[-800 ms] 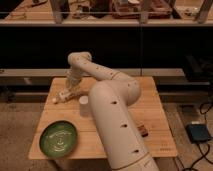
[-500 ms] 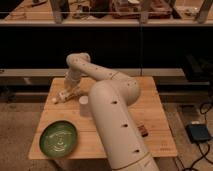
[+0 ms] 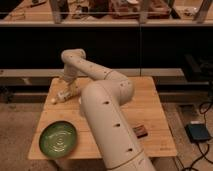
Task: Place the bottle in the ceramic bowl
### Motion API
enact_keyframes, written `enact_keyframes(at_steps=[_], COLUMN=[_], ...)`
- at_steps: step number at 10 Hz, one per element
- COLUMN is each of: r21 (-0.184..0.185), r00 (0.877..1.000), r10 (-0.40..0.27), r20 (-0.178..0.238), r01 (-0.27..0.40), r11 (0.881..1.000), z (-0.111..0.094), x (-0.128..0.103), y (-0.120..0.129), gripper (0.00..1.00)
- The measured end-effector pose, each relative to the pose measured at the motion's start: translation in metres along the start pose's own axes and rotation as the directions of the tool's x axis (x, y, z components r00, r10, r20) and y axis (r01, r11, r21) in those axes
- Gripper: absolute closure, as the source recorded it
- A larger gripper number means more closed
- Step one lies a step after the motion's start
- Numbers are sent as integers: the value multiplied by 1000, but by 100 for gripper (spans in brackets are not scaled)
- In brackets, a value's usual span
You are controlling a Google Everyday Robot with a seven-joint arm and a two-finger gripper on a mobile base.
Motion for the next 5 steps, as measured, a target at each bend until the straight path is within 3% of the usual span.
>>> enact_keyframes(at_steps=[2,5], r21=[-37,-49], r00=[1000,998], r10=[9,23], r20=[-12,-62], r01=[-9,-26], r11=[999,998], z=[7,30], x=[5,17], y=[8,18], gripper=[20,20])
